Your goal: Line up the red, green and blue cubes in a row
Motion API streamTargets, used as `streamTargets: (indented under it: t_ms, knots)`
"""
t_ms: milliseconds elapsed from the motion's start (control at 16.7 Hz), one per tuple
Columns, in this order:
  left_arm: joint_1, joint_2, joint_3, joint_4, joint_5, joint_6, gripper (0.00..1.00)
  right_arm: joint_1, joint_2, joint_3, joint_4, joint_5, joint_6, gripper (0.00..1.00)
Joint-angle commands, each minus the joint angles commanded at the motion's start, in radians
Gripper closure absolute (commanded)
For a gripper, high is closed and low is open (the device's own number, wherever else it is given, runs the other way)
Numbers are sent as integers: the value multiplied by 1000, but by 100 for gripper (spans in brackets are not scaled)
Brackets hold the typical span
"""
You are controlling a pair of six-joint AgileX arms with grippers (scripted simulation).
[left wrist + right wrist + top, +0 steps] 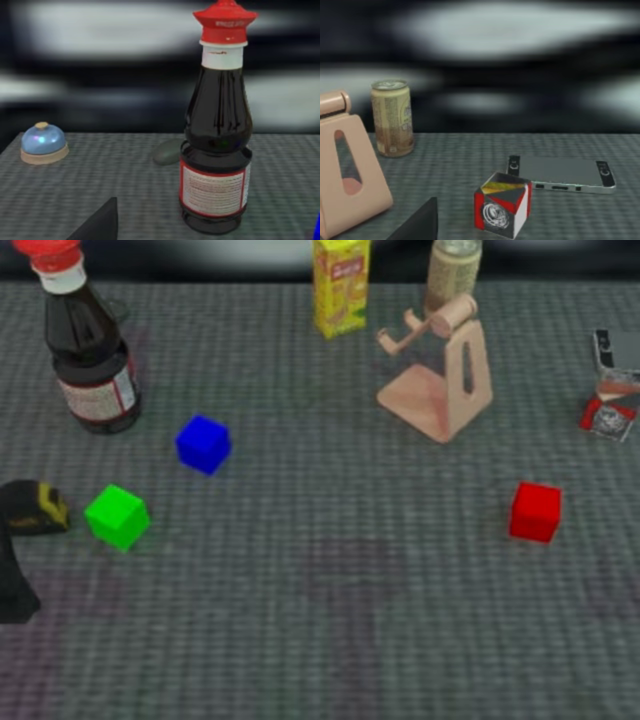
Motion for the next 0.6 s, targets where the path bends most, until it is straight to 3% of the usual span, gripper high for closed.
streamTargets:
  t_ms: [300,600]
  knots:
    - [0,0,0,0,0,0,0,8,62,61,-36,3,-36,0]
    - [0,0,0,0,0,0,0,56,376,330,-215,5,-206,0]
